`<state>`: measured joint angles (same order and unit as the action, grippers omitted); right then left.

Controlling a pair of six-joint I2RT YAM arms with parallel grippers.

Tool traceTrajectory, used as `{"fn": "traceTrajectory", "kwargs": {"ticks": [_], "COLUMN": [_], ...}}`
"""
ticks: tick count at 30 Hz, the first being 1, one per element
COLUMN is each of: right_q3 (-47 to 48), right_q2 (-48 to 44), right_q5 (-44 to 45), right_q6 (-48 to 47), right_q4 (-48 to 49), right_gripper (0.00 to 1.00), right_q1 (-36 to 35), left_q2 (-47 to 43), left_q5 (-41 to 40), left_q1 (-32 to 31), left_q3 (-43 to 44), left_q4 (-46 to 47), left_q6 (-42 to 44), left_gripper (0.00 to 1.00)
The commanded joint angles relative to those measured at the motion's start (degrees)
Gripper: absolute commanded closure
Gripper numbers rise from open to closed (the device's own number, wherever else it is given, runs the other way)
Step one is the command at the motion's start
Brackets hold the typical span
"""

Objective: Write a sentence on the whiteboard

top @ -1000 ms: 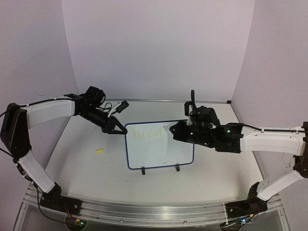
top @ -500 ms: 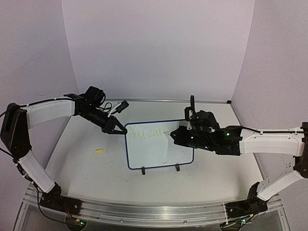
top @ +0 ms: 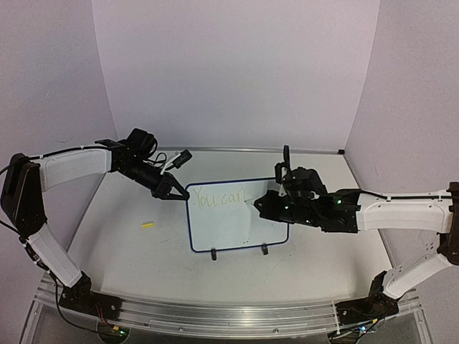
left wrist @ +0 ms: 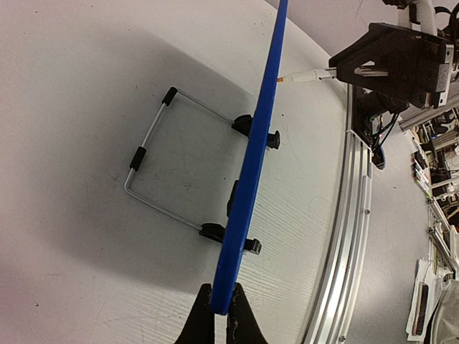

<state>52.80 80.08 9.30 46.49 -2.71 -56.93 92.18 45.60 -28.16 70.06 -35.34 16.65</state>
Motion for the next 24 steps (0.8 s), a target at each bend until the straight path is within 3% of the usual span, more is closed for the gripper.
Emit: {"fn": "traceTrajectory", "kwargs": {"ticks": [1, 13, 24], "right_q3": [-0.2, -2.3, -5.3], "right_q2": [-2.5, -10.9, -15.8], "right_q5": [0.9, -5.8, -15.0], "right_q6": [-1.9, -11.4, -17.4], "right_q4": [-1.0, -0.1, -0.2], "right_gripper": [1.0, 1.0, 1.0], "right_q1": [0.4, 1.5, 8.8], "left_q2": [-1.2, -1.8, -1.5], "left_q5": [-4.0, -4.5, -5.0], "left_q1": [-0.7, -0.8, -0.8], "left_q3": [1.0, 0.7, 0.6], "left_q4": [-2.4, -2.3, -2.8], "left_q6": [1.9, 1.9, 2.1], "left_gripper": [1.0, 1.0, 1.0]}}
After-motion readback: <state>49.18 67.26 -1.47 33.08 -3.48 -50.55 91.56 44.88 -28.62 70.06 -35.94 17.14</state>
